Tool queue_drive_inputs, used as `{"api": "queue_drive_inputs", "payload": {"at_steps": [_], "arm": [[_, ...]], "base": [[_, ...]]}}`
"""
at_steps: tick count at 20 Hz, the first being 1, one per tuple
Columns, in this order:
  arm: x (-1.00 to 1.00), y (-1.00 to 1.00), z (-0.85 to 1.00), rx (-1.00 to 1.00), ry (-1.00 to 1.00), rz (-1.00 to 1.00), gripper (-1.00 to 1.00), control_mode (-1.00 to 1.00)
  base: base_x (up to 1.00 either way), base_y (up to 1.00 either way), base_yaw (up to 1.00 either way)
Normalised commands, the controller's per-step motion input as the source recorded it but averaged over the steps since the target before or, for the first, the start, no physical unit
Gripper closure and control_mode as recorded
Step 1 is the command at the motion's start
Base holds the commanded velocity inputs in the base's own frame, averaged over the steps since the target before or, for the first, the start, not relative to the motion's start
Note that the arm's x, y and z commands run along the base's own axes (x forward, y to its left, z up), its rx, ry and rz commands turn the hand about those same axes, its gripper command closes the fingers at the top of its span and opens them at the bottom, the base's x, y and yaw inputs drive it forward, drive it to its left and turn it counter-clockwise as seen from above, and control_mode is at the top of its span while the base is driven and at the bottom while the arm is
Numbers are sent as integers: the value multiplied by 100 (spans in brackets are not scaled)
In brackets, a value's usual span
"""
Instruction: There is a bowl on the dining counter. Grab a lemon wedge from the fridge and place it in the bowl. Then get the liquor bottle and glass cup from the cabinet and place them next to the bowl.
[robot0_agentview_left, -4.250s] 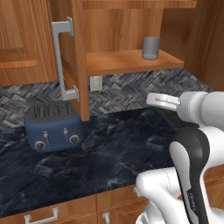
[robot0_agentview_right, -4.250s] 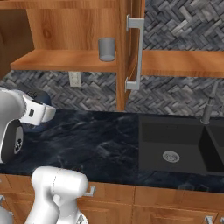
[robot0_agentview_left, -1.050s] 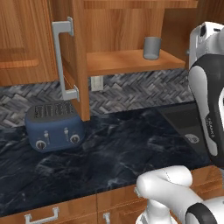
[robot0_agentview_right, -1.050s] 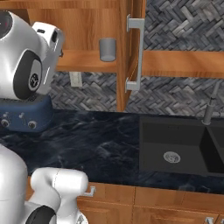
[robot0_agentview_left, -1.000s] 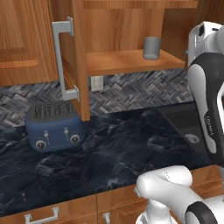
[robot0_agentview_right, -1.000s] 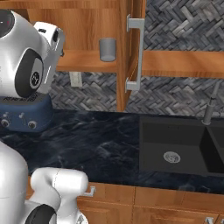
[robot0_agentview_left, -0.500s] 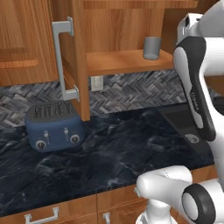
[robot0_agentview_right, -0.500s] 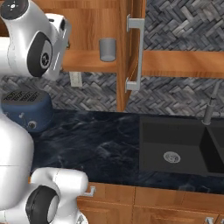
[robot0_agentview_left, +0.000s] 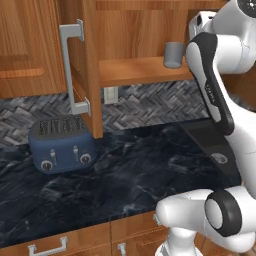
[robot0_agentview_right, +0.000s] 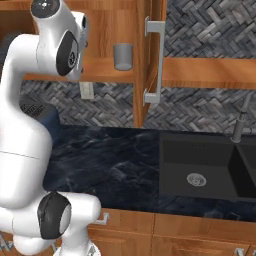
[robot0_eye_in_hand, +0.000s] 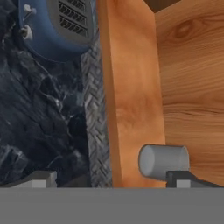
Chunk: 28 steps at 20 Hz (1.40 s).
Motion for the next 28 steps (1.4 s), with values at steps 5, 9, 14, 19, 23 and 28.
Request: {"api": "queue_drive_inputs", "payload": {"at_steps": [5, 9, 14, 19, 23, 28], "arm": [[65, 0, -1, 0, -1, 8, -100, -100], [59, -1, -1, 0, 0, 4, -100, -100], [40, -13, -1, 0, 0, 1, -100, -100], [34, -21, -1, 0, 0, 0, -100, -100], [29, -21, 0, 0, 0, 0, -100, -100], [29, -13, -6, 0, 0, 0, -100, -100]], "base": [[0, 0, 0], [0, 0, 0], [0, 0, 0], [0, 0, 0], [0, 0, 0], [0, 0, 0]]}}
